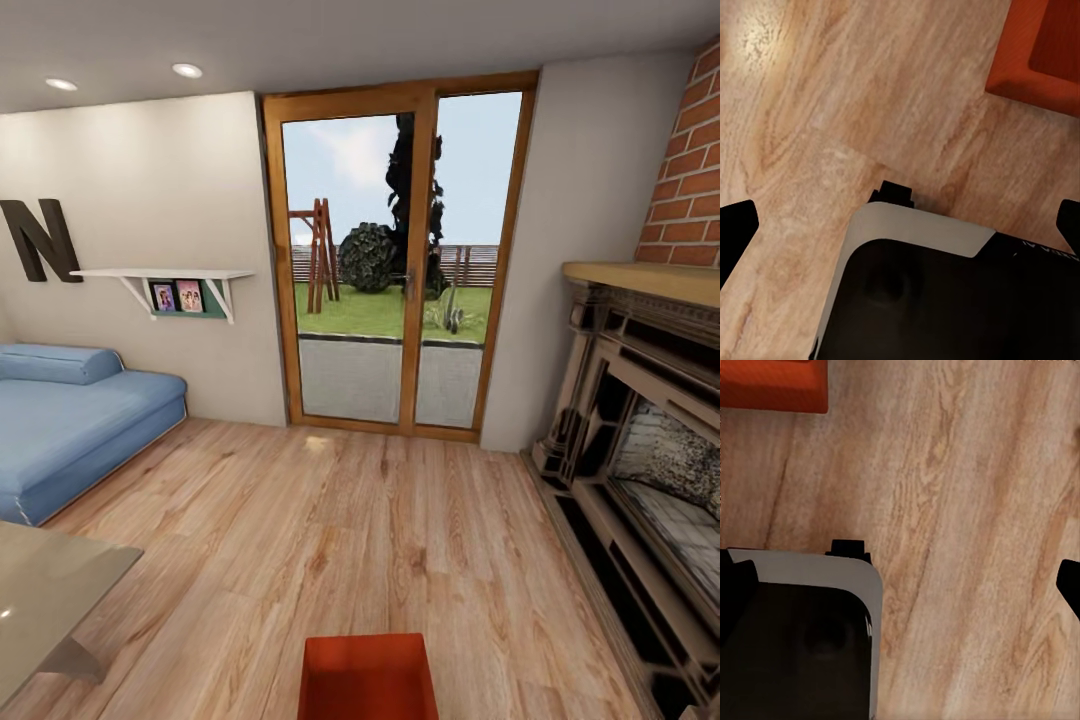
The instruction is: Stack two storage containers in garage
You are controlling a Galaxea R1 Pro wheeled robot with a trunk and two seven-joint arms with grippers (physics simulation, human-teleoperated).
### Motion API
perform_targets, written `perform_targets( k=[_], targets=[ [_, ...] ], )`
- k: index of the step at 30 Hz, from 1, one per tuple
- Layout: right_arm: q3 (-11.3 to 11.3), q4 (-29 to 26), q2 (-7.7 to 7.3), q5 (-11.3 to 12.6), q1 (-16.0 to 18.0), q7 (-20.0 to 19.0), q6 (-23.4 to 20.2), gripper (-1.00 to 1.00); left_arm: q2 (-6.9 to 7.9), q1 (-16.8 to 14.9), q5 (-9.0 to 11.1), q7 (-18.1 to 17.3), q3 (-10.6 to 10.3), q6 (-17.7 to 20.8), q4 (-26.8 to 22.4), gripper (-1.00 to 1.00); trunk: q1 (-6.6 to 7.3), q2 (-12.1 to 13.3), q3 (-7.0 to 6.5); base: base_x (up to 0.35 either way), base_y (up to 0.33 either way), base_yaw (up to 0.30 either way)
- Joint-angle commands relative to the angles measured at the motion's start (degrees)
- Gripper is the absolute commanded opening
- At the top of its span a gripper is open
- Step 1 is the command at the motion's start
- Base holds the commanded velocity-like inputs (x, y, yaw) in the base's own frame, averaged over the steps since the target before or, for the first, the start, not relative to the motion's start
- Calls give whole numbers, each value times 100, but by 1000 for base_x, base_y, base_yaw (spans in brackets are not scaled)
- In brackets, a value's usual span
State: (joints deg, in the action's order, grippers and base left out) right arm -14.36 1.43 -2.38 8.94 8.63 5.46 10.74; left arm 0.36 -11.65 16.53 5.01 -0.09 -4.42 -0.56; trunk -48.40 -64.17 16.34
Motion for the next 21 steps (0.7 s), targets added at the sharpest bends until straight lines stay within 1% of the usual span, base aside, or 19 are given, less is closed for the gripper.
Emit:
perform_targets(
  k=[1, 10, 18, 21],
  targets=[
    [-49, 15, -2, 50, 7, -8, 33, 100, -1, -4, 23, 9, -2, -18, 3, 100, 0, -4, 7, 0, 0, 0],
    [-48, 15, 9, 62, 7, 21, 43, 100, -1, -4, 42, 9, 9, -17, -4, 100, 0, -4, 7, 0, -2, 0],
    [-54, 15, 12, 73, 7, 33, 33, 100, -1, -4, 52, 17, 24, -15, -6, 100, 0, -4, 7, 0, -216, 0],
    [-51, 15, 18, 78, 7, 34, 16, 100, 3, -4, 52, 13, 26, -18, -6, 100, 0, -4, 7, 0, -102, 0]
  ],
)
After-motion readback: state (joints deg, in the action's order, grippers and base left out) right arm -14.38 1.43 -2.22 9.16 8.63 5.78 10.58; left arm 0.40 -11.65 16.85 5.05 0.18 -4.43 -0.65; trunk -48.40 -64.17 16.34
